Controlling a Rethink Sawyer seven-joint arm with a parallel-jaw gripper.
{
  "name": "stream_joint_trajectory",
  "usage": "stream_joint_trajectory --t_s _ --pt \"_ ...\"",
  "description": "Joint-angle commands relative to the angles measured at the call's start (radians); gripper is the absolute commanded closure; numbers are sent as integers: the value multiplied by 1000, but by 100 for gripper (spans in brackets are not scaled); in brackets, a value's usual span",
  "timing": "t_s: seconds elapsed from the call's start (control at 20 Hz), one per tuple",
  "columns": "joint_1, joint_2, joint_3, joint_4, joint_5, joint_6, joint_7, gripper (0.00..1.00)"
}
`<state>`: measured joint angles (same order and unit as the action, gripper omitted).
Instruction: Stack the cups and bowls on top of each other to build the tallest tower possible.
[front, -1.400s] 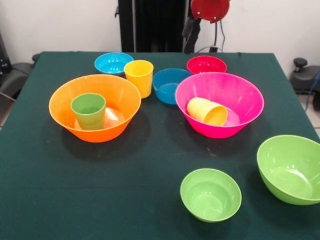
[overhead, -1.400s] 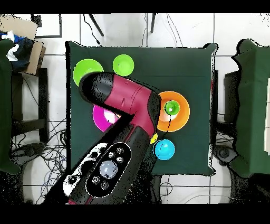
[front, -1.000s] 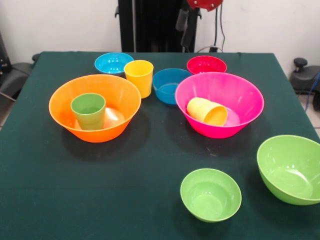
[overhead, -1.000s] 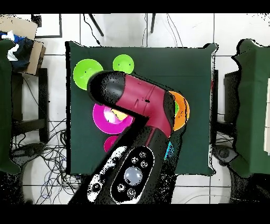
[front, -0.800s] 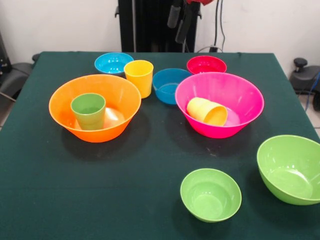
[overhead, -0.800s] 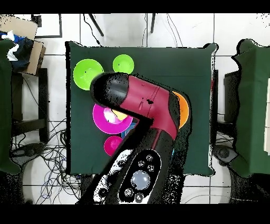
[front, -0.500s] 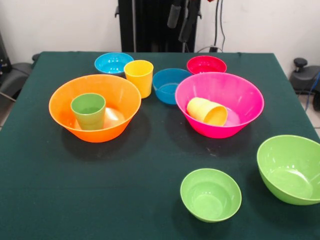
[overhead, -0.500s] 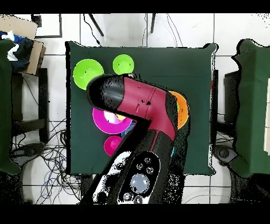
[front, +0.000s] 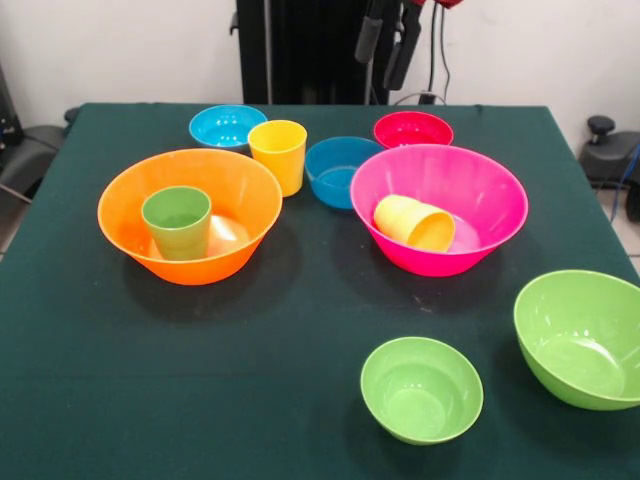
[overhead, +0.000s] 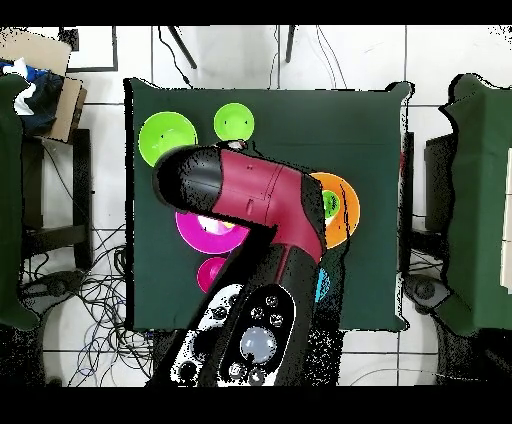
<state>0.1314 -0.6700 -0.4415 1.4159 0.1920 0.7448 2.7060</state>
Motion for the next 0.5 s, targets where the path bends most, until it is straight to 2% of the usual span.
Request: stream_joint_trajectory --t_s 0.05,0.3,0.5 --pt "-15 15 142 90 -94 -23 -132 0" --pt "-27 8 155 91 -109 -18 -131 0" --pt "-16 22 158 80 -103 -16 -83 0"
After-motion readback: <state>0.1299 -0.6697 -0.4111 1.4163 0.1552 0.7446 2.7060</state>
